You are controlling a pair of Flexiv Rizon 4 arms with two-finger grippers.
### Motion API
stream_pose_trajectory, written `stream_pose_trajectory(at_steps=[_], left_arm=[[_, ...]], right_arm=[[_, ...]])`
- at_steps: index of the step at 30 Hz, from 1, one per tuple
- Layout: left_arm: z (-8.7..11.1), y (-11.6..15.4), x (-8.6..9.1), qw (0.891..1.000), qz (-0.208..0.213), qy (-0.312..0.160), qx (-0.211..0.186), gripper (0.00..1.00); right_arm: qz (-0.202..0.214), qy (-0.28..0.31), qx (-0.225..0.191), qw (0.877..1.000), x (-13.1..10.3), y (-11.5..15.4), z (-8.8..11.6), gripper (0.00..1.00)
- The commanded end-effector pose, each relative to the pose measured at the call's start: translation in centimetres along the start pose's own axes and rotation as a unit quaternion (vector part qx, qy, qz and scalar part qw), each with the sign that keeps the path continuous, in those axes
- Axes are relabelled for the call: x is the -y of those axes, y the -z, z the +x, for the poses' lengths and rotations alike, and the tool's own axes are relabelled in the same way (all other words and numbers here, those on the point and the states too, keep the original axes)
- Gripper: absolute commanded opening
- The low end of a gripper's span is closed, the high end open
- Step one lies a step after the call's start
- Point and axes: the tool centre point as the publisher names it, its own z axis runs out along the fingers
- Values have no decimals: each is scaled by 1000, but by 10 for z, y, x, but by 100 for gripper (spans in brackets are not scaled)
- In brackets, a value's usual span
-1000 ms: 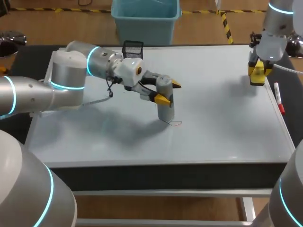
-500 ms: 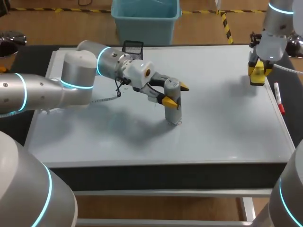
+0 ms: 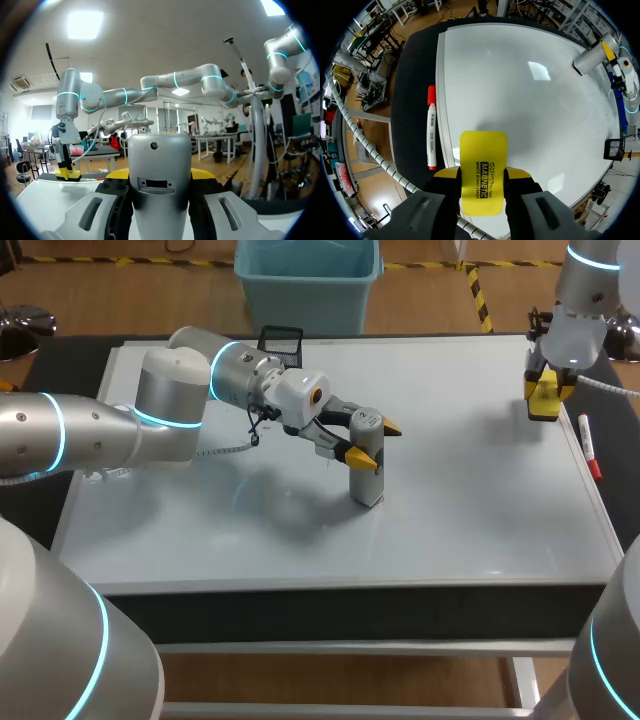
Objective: Pick up the inspection probe, press it on each red-marked spot on the whiteboard one by one, put down the probe, pick up the eraser, and wipe off all the red marks.
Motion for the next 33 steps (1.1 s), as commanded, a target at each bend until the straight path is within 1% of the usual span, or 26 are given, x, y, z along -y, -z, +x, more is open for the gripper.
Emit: stream_pose_trajectory(at_steps=[1, 15, 26, 29, 33], left_arm=[[-4, 2, -3, 1000, 2, 5, 0, 0], [-7, 6, -10, 1000, 8, 25, 6, 0], [-8, 7, -9, 1000, 8, 25, 6, 0], [-6, 7, -4, 1000, 7, 24, 12, 0], [-7, 16, 10, 1000, 4, 18, 19, 0]], right_arm=[[0, 1, -1, 1000, 0, 1, 1, 0], [0, 1, -1, 1000, 0, 1, 1, 0], [0, 1, -1, 1000, 0, 1, 1, 0], [0, 1, -1, 1000, 0, 1, 1, 0], [0, 1, -1, 1000, 0, 1, 1, 0]])
